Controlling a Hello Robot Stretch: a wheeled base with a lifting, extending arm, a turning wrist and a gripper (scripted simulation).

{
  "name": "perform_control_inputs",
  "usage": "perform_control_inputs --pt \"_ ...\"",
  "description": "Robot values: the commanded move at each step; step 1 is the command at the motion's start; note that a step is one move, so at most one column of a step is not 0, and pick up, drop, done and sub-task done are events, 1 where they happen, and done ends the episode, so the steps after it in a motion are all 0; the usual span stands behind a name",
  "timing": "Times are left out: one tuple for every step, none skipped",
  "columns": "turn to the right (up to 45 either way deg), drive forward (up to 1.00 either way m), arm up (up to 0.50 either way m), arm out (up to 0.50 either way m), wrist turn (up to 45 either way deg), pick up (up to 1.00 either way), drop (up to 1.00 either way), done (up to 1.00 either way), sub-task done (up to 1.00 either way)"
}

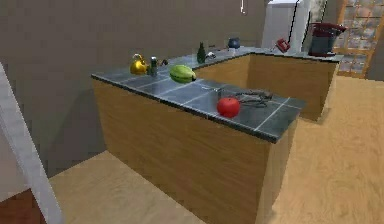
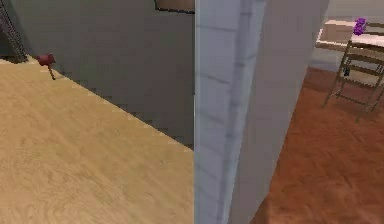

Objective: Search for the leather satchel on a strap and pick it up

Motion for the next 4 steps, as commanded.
perform_control_inputs --pt "18.0 0.0 0.0 0.0 0.0 0.0 0.0 0.0 0.0" --pt "0.0 0.45 0.0 0.0 0.0 0.0 0.0 0.0 0.0" --pt "45.0 0.0 0.0 0.0 0.0 0.0 0.0 0.0 0.0" --pt "15.0 0.0 0.0 0.0 0.0 0.0 0.0 0.0 0.0"
